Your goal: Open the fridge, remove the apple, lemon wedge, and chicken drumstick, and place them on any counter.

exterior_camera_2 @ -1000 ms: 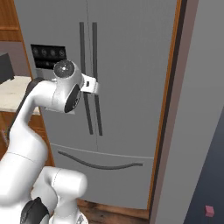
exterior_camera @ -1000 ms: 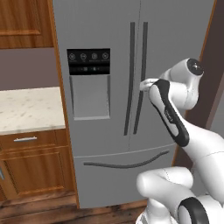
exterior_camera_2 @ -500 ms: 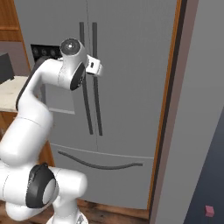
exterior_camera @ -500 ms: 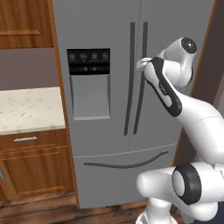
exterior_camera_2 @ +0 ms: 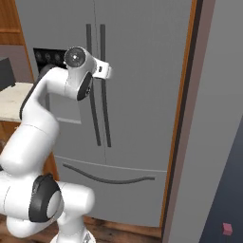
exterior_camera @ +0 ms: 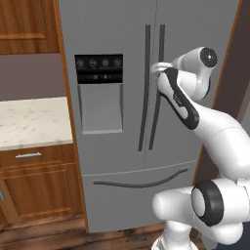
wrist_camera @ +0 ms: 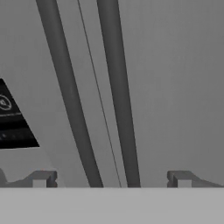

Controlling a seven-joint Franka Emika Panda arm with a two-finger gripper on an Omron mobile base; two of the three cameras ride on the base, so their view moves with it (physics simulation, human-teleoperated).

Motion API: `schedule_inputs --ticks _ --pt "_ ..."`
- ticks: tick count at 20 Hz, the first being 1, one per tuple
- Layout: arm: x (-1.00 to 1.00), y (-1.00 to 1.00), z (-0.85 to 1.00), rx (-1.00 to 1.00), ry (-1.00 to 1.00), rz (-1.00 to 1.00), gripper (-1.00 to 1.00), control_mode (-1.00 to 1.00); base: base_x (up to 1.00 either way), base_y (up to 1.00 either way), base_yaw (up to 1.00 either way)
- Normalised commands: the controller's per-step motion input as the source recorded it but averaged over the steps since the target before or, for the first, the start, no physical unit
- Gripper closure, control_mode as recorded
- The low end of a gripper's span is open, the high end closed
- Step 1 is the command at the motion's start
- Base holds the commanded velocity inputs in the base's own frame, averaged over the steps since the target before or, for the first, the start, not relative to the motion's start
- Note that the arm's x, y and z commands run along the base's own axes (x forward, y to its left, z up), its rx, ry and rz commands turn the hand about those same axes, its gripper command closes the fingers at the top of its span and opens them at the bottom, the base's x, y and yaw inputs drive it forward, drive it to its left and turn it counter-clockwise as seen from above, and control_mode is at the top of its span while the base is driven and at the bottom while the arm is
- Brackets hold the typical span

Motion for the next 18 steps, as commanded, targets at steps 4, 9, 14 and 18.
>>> schedule_inputs --ticks 4,9,14,18 --pt "0.43 -0.06 0.00 0.02 -0.02 -0.01 -1.00 -1.00 0.00 0.00 0.00" --pt "0.57 -0.25 0.01 0.03 0.09 0.00 -1.00 -1.00 0.00 0.00 0.00" --pt "0.65 -0.21 0.00 0.06 0.07 0.00 -1.00 -1.00 0.00 0.00 0.00" --pt "0.62 0.00 -0.17 0.04 0.00 0.00 -1.00 -1.00 0.00 0.00 0.00"
